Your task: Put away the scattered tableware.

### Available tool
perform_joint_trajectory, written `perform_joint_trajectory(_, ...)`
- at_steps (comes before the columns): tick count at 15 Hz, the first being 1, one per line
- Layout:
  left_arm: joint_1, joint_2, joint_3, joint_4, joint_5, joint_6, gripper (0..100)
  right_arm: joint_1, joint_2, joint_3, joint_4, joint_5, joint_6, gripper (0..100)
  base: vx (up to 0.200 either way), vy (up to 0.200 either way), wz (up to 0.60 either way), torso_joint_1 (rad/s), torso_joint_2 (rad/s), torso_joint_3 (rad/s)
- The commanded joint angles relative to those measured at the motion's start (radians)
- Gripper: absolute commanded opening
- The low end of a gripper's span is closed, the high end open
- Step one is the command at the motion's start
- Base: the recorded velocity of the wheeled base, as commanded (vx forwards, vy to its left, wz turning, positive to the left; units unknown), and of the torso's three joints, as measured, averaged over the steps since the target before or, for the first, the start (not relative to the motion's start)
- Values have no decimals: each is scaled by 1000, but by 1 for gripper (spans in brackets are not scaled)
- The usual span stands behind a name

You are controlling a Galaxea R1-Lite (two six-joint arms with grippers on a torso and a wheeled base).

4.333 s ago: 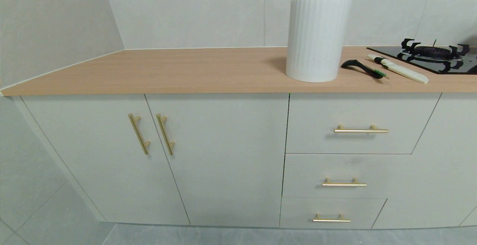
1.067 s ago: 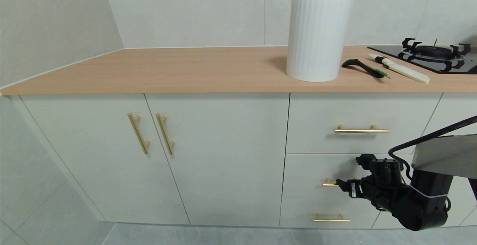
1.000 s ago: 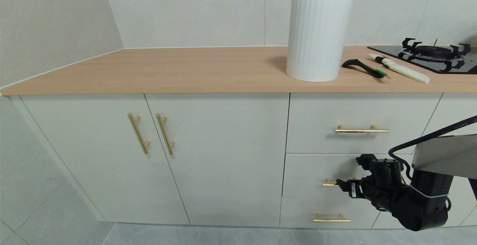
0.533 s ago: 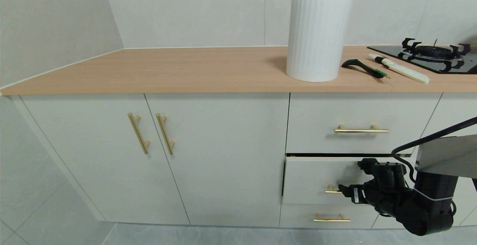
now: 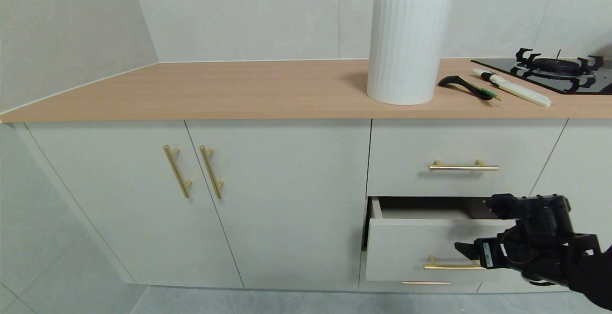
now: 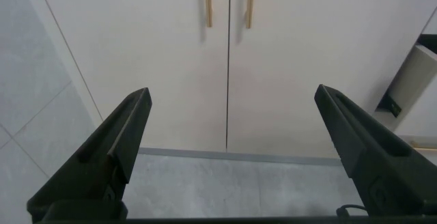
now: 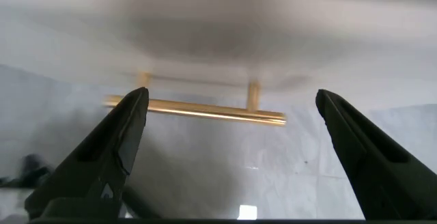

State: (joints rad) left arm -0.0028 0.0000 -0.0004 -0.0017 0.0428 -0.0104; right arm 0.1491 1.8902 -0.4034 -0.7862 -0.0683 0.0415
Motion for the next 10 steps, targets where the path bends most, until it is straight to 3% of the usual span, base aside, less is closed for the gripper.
perform_joint_trajectory(1, 0, 0, 0, 0, 0, 0, 100, 55, -367, -61, 206, 5, 3, 100, 0, 0, 0, 0, 0, 0)
perform_joint_trajectory(7, 0, 0, 0, 0, 0, 0, 100, 79, -164, -160, 150, -2, 15, 100, 0, 0, 0, 0, 0, 0)
perform_joint_trajectory(10, 0, 0, 0, 0, 0, 0, 100, 78, 18, -161, -24, -30, 43, 100, 0, 0, 0, 0, 0, 0)
